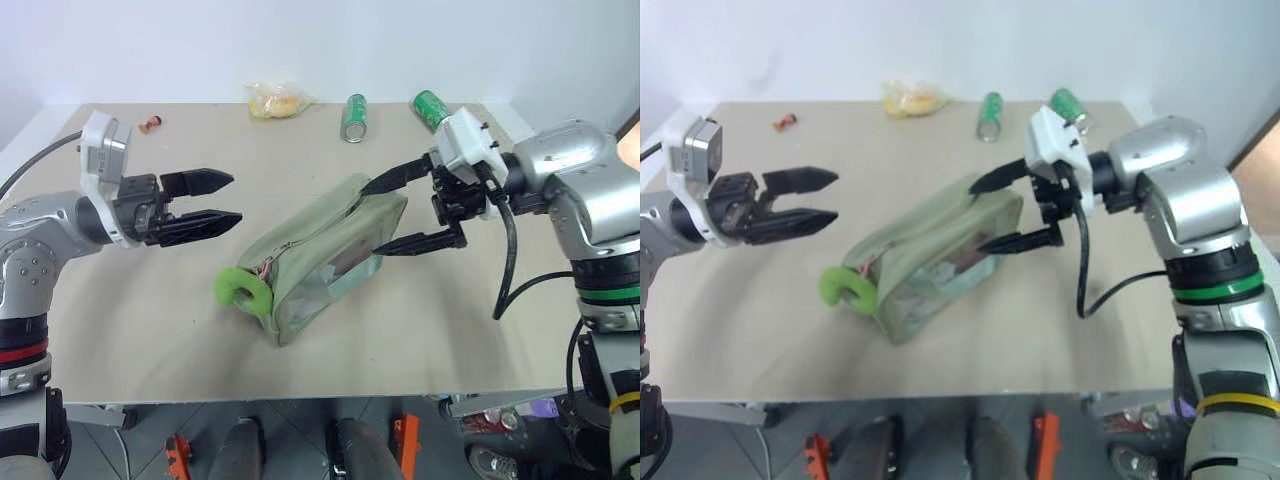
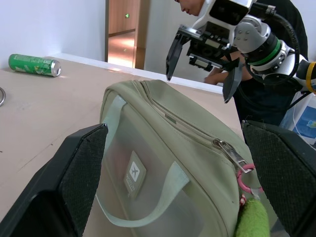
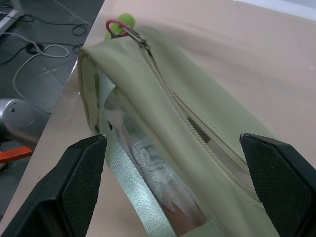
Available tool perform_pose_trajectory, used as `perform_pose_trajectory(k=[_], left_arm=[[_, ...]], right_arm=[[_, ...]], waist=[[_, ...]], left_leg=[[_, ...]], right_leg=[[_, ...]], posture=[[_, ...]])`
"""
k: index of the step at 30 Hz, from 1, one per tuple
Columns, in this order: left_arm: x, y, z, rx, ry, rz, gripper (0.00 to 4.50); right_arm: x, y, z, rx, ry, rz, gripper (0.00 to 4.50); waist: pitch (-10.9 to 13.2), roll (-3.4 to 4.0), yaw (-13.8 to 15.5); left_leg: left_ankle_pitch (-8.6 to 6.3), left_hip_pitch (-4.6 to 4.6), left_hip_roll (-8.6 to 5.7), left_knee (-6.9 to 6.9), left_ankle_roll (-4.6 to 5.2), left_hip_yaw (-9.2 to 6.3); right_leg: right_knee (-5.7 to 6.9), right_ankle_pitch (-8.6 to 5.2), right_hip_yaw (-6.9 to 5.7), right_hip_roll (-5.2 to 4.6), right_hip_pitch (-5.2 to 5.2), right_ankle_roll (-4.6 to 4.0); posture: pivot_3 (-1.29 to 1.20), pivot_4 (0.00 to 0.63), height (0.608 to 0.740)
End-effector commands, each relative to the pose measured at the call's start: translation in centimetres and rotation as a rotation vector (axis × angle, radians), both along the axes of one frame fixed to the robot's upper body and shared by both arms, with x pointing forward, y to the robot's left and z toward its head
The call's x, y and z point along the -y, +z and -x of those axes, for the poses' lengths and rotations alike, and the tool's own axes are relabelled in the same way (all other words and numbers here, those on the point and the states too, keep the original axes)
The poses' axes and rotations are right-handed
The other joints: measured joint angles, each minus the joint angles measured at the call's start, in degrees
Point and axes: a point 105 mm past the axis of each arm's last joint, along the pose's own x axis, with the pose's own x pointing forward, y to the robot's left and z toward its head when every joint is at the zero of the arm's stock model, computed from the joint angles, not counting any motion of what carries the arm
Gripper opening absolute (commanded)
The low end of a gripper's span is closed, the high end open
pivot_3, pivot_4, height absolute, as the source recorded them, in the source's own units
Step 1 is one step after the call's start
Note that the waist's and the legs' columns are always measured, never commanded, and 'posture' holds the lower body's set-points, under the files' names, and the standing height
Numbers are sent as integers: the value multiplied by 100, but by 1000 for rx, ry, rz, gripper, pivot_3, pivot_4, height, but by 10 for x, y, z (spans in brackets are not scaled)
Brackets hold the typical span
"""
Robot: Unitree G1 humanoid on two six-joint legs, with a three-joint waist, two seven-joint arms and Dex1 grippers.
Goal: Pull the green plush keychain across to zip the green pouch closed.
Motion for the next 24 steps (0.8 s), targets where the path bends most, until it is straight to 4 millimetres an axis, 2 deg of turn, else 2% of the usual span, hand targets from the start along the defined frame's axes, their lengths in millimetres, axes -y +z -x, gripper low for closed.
perform_pose_trajectory(k=[1,7,11,20,21,24], left_arm=[[-1,10,8,53,-12,-16,4500],[-5,-2,5,38,21,-56,4500],[-9,-12,1,19,53,-86,4500],[-12,-17,-3,-5,73,-92,4500],[-13,-18,-3,-7,76,-91,4500],[-14,-17,-3,-7,83,-86,4500]], right_arm=[[-5,5,-1,45,40,19,4478],[-7,-14,-13,51,21,73,4478],[-4,-27,-18,67,6,120,3374],[0,-41,-21,91,-9,173,198],[0,-42,-21,89,-10,175,25],[2,-44,-21,85,-16,180,25]], waist=[[0,0,0],[0,0,1],[0,0,2],[0,0,3],[0,0,4],[-1,-1,4]], left_leg=[[0,1,0,1,0,2],[0,2,0,4,0,8],[0,2,1,4,0,8],[0,4,2,6,0,11],[0,4,2,6,0,11],[0,5,2,11,0,11]], right_leg=[[0,1,2,0,0,0],[2,3,8,0,0,1],[4,3,9,1,-1,0],[6,5,12,2,-1,-1],[7,5,12,2,0,-1],[10,6,12,2,0,-1]], posture=[[0,150,740],[0,150,740],[0,150,740],[0,150,740],[0,150,740],[0,150,740]])
